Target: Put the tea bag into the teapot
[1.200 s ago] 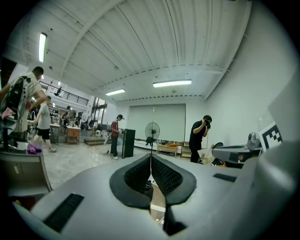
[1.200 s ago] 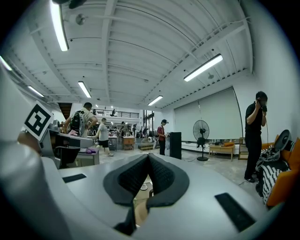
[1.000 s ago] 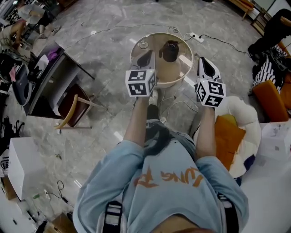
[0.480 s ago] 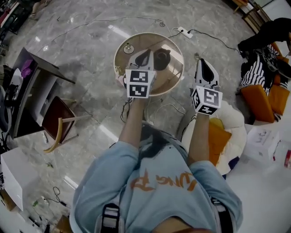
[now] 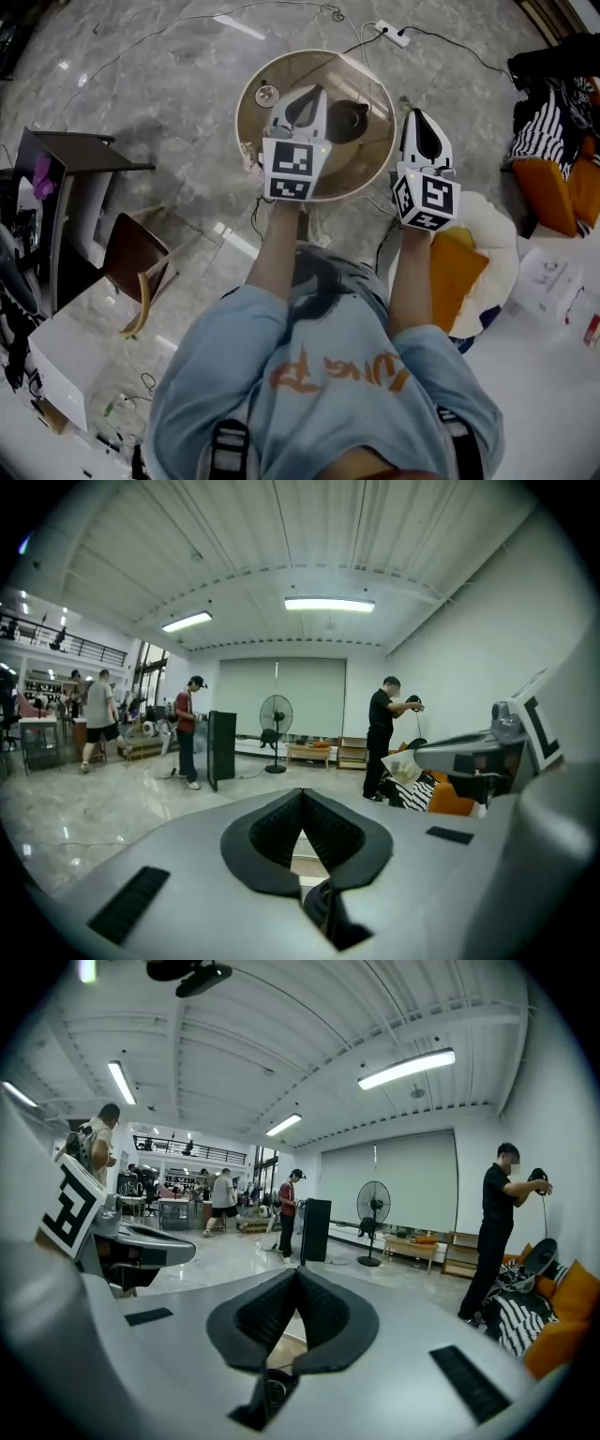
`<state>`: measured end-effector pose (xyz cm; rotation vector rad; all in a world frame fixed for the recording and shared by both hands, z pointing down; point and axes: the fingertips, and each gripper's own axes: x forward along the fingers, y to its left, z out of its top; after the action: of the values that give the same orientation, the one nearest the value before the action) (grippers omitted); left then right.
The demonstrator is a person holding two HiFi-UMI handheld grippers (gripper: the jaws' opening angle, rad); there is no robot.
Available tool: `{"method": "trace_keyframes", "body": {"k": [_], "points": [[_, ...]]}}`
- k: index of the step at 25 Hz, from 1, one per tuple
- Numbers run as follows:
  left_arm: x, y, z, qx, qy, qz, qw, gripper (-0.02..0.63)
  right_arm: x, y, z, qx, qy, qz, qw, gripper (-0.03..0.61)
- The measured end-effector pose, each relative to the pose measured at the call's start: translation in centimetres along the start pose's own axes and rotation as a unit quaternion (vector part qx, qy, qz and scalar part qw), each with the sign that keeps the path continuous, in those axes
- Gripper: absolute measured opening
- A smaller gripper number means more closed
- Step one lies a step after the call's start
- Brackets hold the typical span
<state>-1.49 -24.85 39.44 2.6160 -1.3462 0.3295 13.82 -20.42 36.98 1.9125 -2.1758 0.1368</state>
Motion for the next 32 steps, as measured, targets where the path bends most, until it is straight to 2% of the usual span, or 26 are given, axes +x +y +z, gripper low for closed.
{"method": "trace_keyframes", "body": {"k": [5,10,15,21,26,32], "points": [[3.2,1.6,-2.2,-0.014,0.031,-0.012,0.9993,0.025,3.1,0.0,-1.8,0.002,0.033,0.003,0.999,0.014],[5.1,0.5,-5.1,-0.014,0.079,-0.019,0.9966,0.025,3.6,-1.6,-4.8,0.025,0.064,0.009,0.998,0.014],[7.3,0.0,-6.6,-0.027,0.094,0.006,0.9951,0.025,5.8,-3.4,-8.7,0.033,0.092,0.045,0.994,0.014],[7.0,-0.8,-12.8,-0.066,0.150,0.040,0.9857,0.025,7.2,-2.8,-15.3,0.001,0.151,0.117,0.982,0.014],[7.4,-2.4,-17.6,-0.089,0.186,0.042,0.9776,0.025,8.2,-1.7,-19.8,-0.005,0.181,0.151,0.972,0.014],[7.4,-3.6,-21.5,-0.115,0.213,0.039,0.9696,0.025,9.1,0.1,-23.6,-0.008,0.212,0.177,0.961,0.014]]}}
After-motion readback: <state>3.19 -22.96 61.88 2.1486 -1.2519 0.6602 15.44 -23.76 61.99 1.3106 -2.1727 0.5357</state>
